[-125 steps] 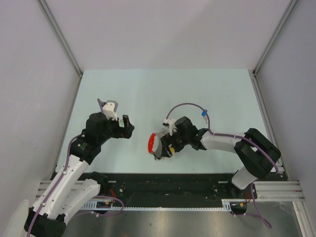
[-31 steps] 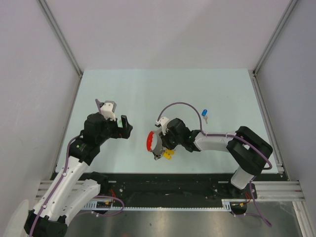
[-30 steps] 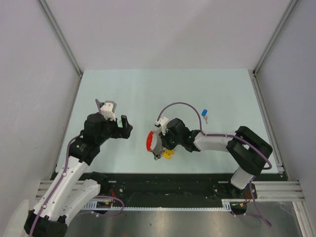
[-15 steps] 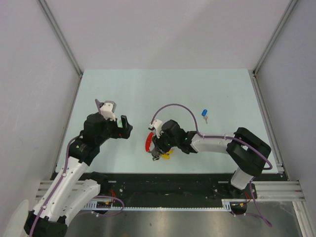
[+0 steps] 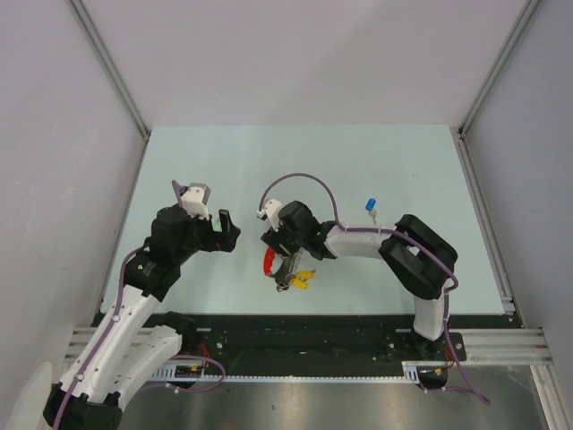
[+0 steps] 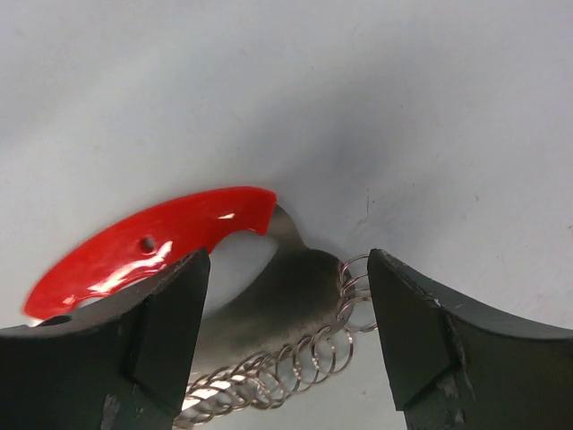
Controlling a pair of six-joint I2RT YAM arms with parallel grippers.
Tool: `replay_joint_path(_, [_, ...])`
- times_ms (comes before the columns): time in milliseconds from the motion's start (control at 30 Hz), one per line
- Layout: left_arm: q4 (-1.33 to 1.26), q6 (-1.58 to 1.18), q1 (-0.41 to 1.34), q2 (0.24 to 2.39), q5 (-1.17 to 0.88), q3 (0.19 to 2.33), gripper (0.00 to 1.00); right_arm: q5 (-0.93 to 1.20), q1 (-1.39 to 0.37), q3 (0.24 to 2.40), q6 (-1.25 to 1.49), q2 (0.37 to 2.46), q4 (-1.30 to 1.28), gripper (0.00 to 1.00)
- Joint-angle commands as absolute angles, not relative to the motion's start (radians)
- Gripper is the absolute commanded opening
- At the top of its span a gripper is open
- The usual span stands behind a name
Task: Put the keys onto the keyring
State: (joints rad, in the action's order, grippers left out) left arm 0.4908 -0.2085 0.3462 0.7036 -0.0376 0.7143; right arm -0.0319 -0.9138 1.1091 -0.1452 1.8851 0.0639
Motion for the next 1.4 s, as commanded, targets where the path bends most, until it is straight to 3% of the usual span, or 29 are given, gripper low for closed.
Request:
replay_joint_path(0, [0.482, -0.156, 0.337, 0.689, -0.066, 0.709, 1.00, -0.138, -0.919, 1.158, -0.212, 1.930, 0.037, 0.77])
replay_joint_path(200, [0.482, -0.158, 0.337, 0.687, -0.067, 0.709, 1.00, -0.215, -0.900, 1.158, -0.183, 1.953, 0.005, 0.77])
replay_joint_path(467, [0.479, -0.158, 0.337, 0.681, -0.067, 0.707, 1.00, -0.373, -0.862, 1.147, 0.038, 1.915, -0.269, 0.75])
replay_joint_path(700, [0.476, -0.156, 0.337, 0.676, -0.074, 0.706, 1.00, -0.356, -0.887, 1.088, 0.241, 1.819, -0.431, 0.74])
replay_joint_path(933, [0.472, -0.156, 0.337, 0.673, -0.078, 0.704, 1.00, -0.336, -0.908, 1.075, 0.193, 1.706, -0.385, 0.70])
replay_joint_path(1033, [0.474, -0.156, 0.337, 0.670, -0.077, 0.704, 1.00, -0.313, -0.887, 1.075, 0.186, 1.684, -0.364, 0.62])
replay_joint_path(1133, [0.472, -0.156, 0.337, 0.669, -0.075, 0.703, 1.00, -0.307, -0.871, 1.075, 0.181, 1.687, -0.376, 0.45])
replay_joint_path(1167, [0.472, -0.156, 0.337, 0.669, -0.077, 0.703, 1.00, -0.308, -0.870, 1.075, 0.179, 1.692, -0.377, 0.34])
replay_joint_path(1267, [0.472, -0.156, 0.337, 0.669, -0.081, 0.703, 1.00, -0.295, -0.873, 1.075, 0.164, 1.695, -0.390, 0.22])
replay_joint_path(1367, [0.471, -0.158, 0.337, 0.670, -0.081, 0.703, 1.00, -0.273, -0.885, 1.075, 0.134, 1.703, -0.388, 0.19])
